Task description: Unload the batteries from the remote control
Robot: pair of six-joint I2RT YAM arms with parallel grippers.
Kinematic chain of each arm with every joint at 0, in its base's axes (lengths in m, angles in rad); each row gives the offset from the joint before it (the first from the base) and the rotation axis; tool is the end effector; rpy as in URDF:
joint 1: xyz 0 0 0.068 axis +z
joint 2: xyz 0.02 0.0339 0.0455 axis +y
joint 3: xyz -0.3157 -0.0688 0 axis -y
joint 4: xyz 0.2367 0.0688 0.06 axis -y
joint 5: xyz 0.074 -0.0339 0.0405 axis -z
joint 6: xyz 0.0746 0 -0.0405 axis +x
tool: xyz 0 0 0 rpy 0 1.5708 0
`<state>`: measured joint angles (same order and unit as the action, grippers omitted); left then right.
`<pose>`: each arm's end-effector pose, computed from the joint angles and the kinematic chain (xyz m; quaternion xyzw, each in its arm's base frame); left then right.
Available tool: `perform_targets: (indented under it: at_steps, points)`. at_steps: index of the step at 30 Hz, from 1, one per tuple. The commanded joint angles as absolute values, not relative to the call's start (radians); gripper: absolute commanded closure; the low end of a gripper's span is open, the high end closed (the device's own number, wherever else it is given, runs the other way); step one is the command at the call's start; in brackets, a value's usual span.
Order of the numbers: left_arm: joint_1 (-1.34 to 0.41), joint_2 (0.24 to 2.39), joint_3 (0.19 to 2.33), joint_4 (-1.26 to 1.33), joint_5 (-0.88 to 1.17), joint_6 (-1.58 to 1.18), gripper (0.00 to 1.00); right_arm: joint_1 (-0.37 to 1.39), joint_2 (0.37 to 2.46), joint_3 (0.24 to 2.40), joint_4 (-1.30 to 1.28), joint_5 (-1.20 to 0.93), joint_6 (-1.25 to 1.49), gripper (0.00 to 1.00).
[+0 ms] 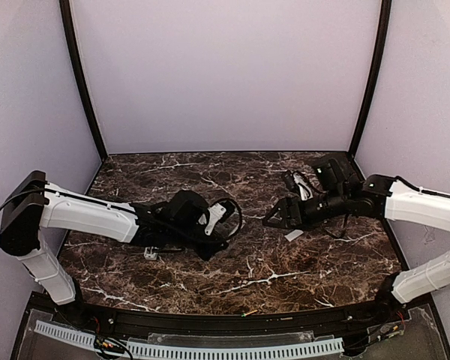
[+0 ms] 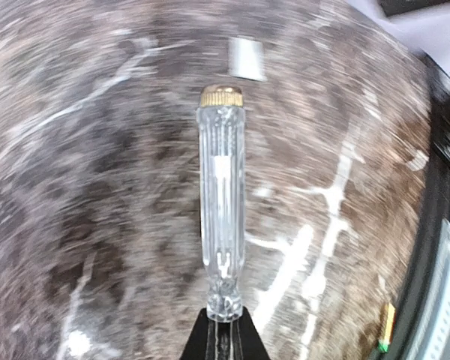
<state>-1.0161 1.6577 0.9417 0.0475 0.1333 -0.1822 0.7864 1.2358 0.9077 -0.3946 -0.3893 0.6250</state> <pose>0.1925 -0.3295 0.2262 0.3902 0.8093 -0.2948 0.3255 0.1685 0.2089 0.2976 -0.1514 0.8849 0.3960 0.1929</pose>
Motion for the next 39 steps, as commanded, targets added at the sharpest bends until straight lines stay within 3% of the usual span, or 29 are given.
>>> perform_targets:
  at_steps: [1,9,20,23,30,39]
  points:
    - [-1.007,1.652,0.945,-0.068,-0.177,-0.516,1.0,0.782,1.191,0.859,-0.448,-0.227,0.662,0.16]
    - [-0.985,1.724,0.98,-0.266,-0.372,-0.744,1.0,0.782,1.141,0.823,-0.449,-0.217,0.68,0.16]
    - [-0.943,1.781,0.966,-0.274,-0.332,-0.816,0.97,0.782,1.075,0.767,-0.442,-0.186,0.704,0.15]
    - [-0.943,1.781,0.958,-0.262,-0.318,-0.819,0.87,0.782,1.075,0.77,-0.443,-0.168,0.704,0.14]
    - [-0.942,1.752,0.922,-0.218,-0.308,-0.809,0.52,0.782,1.048,0.776,-0.446,-0.1,0.702,0.14]
    - [-0.941,1.615,0.872,-0.221,-0.393,-0.743,0.31,0.782,0.985,0.765,-0.453,0.107,0.69,0.12]
